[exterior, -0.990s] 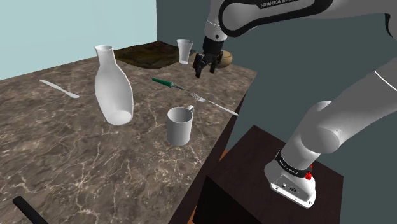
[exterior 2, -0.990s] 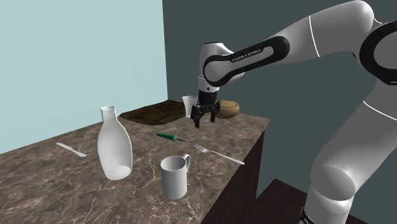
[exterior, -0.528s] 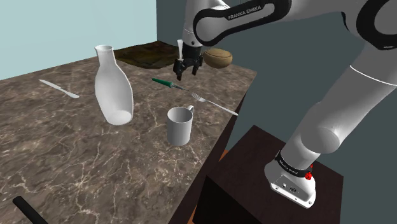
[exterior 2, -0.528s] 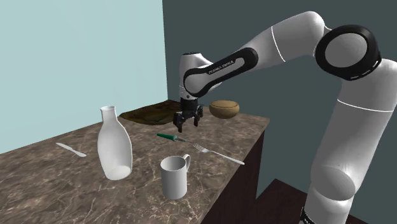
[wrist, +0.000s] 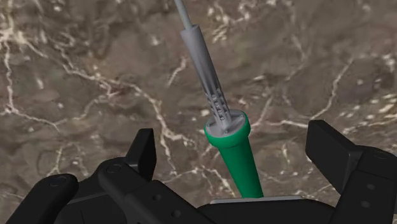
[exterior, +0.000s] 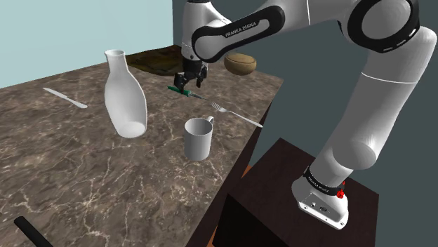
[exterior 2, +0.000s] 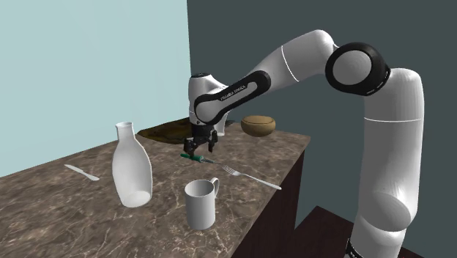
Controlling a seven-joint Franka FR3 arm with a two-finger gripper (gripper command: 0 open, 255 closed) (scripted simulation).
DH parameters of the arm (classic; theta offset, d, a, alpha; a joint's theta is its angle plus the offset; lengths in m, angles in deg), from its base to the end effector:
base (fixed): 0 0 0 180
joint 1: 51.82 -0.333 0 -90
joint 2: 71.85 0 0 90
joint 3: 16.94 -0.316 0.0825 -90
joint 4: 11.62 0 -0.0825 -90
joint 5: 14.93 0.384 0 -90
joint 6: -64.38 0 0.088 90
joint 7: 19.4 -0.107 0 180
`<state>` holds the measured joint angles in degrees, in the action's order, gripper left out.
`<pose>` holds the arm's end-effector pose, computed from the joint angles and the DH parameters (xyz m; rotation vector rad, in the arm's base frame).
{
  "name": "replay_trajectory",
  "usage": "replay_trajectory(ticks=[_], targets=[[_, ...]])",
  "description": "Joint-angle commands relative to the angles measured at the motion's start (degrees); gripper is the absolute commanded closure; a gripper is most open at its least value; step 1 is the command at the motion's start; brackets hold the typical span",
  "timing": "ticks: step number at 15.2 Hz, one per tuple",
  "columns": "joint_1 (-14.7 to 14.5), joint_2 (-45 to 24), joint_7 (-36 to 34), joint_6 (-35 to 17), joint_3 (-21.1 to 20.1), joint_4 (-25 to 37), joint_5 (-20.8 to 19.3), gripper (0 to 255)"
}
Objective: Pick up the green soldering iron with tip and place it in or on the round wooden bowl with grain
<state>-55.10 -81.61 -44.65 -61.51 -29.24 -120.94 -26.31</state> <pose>0.5914 0.1524 0.4227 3.0495 -0.1027 0.2480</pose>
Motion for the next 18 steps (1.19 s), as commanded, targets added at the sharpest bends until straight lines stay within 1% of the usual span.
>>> replay_trajectory(ticks=[1,5,12,13,18], targets=[[-0.02,-1.11,-0.31,-1.18,0.13,-0.08,-0.47,0],[0.01,-2.63,-0.72,-3.42,0.37,-0.85,-1.13,0],[0.0,-2.62,-0.72,-3.41,0.38,-0.85,-1.12,0],[0.0,-2.62,-0.72,-3.41,0.38,-0.85,-1.12,255],[0.07,-2.35,-0.62,-3.44,0.39,-1.12,-1.05,255]])
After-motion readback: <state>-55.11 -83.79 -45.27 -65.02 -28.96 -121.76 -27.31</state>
